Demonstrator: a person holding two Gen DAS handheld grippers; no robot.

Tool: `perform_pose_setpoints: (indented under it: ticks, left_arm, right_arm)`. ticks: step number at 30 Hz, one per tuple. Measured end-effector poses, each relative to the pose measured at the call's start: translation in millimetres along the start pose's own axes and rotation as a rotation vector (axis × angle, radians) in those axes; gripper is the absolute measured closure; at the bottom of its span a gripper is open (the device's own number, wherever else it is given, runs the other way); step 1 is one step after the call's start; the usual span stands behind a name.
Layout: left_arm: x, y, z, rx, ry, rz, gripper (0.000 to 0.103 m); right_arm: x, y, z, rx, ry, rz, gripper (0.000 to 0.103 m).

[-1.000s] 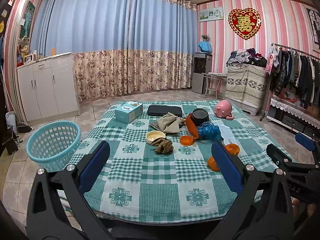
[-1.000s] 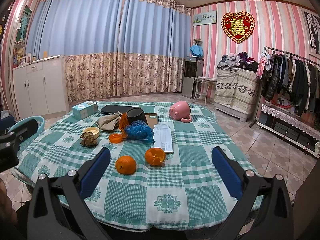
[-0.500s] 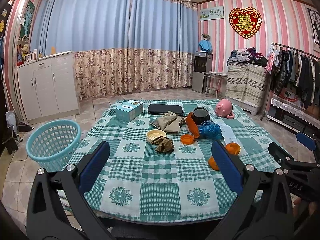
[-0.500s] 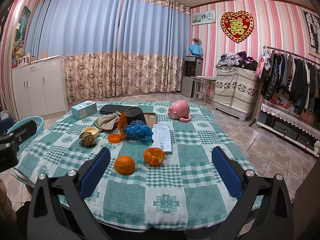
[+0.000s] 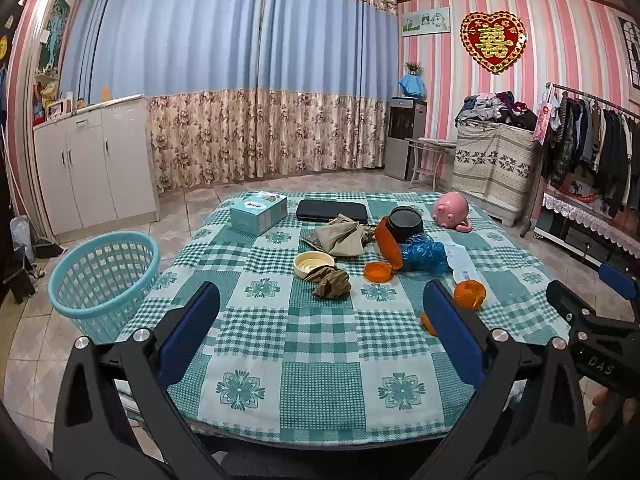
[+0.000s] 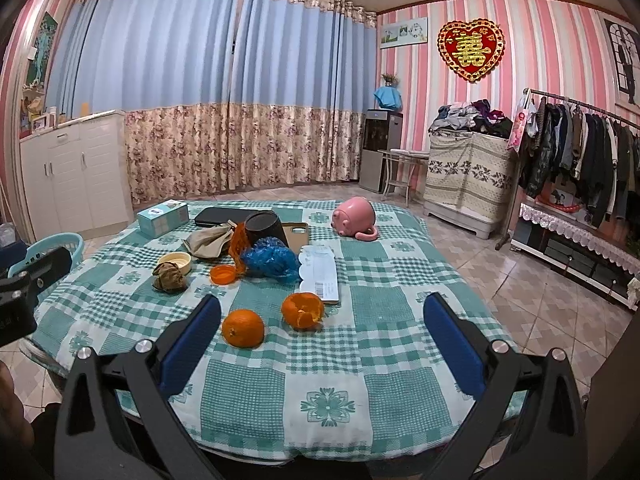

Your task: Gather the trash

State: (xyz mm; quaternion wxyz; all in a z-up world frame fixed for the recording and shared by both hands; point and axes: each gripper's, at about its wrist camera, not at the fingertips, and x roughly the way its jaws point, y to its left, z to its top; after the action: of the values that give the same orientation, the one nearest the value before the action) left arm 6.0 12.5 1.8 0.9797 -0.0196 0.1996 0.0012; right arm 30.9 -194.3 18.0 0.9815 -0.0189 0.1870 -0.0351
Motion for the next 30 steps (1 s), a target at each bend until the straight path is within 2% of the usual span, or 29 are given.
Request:
perform_pose_setpoints:
  ticks: [9,16,25,30]
  left_arm:
    - [22.1,3.2,0.7,0.008,0.019,0.01,0.005]
    - [57.9,10.0,-1.3,0.03,0.046,0.023,0.005]
    - [111.8,32.8,-18.2,0.034,0.14,0.039,0.005]
    - [123.8,45.9,-26.9,0.006,0.186,0.033,0.005]
  right_arm:
    - [21.0,-3.5,2.0,-0.008,0.021,-0.037,0.004]
    - [62.5,7.4,-8.3,-0.027,0.116,-0.037,0.004]
    - [102.9,40.7,-28.1,-0.067,0.213,0.057,0.004]
    - [117.6,56.6,-35.2,-0.094,0.25,0.09,0.005]
